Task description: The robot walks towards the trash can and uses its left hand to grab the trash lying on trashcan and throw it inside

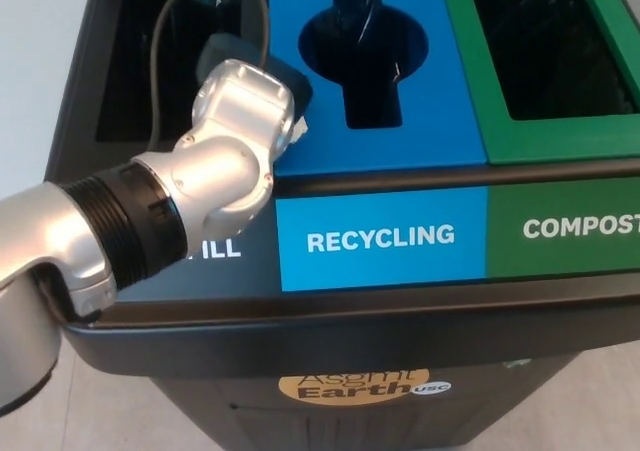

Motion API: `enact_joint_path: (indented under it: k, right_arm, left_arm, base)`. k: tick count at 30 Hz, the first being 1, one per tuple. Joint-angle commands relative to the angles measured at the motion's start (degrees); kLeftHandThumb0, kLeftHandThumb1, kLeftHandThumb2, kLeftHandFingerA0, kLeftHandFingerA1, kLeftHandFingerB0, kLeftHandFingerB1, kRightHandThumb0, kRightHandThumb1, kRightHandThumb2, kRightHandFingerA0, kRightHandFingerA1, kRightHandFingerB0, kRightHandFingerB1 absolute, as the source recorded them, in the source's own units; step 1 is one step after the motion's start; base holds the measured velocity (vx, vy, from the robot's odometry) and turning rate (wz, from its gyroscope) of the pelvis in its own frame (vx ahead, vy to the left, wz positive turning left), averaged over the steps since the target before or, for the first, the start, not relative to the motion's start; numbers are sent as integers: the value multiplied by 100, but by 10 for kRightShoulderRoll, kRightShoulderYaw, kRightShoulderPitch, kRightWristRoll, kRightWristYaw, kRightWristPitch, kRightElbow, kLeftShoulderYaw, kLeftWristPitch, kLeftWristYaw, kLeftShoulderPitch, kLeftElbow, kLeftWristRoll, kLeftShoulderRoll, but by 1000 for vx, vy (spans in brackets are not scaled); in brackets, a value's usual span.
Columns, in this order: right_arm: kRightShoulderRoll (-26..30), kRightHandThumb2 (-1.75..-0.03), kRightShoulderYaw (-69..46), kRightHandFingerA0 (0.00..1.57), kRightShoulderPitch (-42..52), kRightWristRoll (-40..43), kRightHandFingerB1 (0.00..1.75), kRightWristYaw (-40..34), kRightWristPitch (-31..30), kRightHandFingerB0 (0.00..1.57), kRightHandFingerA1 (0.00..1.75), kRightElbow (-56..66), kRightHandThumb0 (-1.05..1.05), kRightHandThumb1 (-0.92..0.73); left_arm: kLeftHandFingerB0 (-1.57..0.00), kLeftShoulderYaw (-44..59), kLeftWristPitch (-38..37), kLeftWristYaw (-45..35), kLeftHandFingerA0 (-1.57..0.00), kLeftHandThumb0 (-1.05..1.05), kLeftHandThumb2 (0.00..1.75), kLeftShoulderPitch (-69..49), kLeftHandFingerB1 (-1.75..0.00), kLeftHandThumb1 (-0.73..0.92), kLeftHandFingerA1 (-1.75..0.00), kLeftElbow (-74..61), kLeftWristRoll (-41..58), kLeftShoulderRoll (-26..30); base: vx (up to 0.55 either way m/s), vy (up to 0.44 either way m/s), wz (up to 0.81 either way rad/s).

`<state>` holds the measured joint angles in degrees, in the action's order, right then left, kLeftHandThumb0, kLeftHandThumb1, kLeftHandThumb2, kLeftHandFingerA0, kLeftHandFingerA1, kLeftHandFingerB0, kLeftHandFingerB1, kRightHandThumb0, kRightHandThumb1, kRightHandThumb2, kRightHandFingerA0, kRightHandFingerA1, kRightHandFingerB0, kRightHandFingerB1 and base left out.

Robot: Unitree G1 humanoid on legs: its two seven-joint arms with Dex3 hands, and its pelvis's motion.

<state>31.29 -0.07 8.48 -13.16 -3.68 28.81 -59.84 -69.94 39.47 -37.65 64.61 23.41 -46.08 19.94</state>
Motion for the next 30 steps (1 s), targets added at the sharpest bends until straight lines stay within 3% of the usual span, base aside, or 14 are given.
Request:
enact_joint_path:
  k: [1, 2, 3, 6, 7, 9, 11, 12, 20, 23, 24, 27, 28, 30]
  right_arm:
    - [23, -59, 16, 28, 5, -43, 38, -55, 10, 38, 45, 28, -57, -63]
    - [24, -59, 17, 28, 6, -44, 38, -57, 9, 38, 45, 32, -57, -63]
    - [24, -59, 17, 32, 7, -45, 38, -61, 11, 41, 45, 33, -55, -65]
    - [25, -60, 19, 37, 4, -52, 37, -75, 14, 43, 46, 31, -52, -66]
    - [27, -91, 22, 37, 3, -58, 49, -82, 14, 36, 56, 31, -61, -58]
    - [30, -91, 26, 37, 4, -65, 50, -89, 11, 37, 56, 34, -60, -58]
    - [30, -91, 27, 37, 5, -66, 50, -89, 10, 37, 56, 36, -60, -58]
    - [28, -61, 25, 47, 5, -64, 36, -91, 14, 47, 47, 35, -51, -70]
    - [25, -63, 26, 69, 5, -62, 37, -91, 31, 49, 67, 34, -56, -77]
    - [27, -64, 31, 69, 0, -68, 36, -95, 26, 51, 56, 29, -57, -77]
    - [25, -63, 28, 76, 0, -63, 36, -92, 25, 54, 65, 30, -62, -77]
    - [22, -75, 24, 78, 1, -57, 42, -86, 22, 48, 76, 33, -66, -66]
    - [22, -63, 24, 77, 0, -57, 36, -85, 21, 53, 66, 31, -58, -76]
    - [23, -63, 23, 77, -3, -56, 36, -84, 21, 53, 66, 27, -58, -76]
  left_arm:
    - [-50, 63, -85, 239, -84, -22, 62, -109, -49, 59, -153, 21, -30, 15]
    - [-50, 79, -101, 267, -84, -22, 62, -119, -49, 59, -153, 23, -26, 14]
    - [-69, 75, -119, 280, -84, -26, 60, -118, -118, 63, -173, 19, -32, 21]
    - [-79, 100, -182, 361, -86, -18, 59, -135, -114, 58, -167, 14, -24, 31]
    - [-76, 114, -195, 387, -81, -19, 61, -143, -100, 59, -159, 12, -16, 30]
    - [-79, 129, -212, 413, -83, -20, 61, -149, -103, 59, -159, 10, -10, 30]
    - [-79, 135, -223, 423, -83, -20, 61, -152, -103, 59, -159, 11, -9, 31]
    - [-82, 139, -235, 431, -80, -27, 60, -153, -98, 61, -160, 14, -9, 31]
    - [-79, 154, -294, 492, -82, -21, 59, -161, -76, 56, -151, 37, -14, 35]
    - [-81, 167, -319, 509, -85, -21, 59, -155, -78, 60, -148, 48, -11, 40]
    - [-84, 171, -326, 512, -87, -20, 61, -151, -73, 60, -123, 47, -12, 46]
    - [-78, 176, -345, 514, -87, -18, 64, -141, -69, 61, -109, 48, -21, 64]
    - [-73, 183, -352, 515, -88, -20, 64, -137, -71, 61, -129, 48, -19, 71]
    - [-73, 194, -364, 517, -88, -20, 64, -132, -71, 61, -129, 51, -15, 78]
  base:
    - [0, 0, 0]
    - [0, 0, 0]
    - [0, 0, 0]
    - [0, 0, 0]
    - [0, 0, 0]
    - [0, 0, 0]
    - [0, 0, 0]
    - [0, 0, 0]
    - [0, 0, 0]
    - [0, 0, 0]
    - [0, 0, 0]
    - [0, 0, 0]
    - [0, 0, 0]
    - [0, 0, 0]
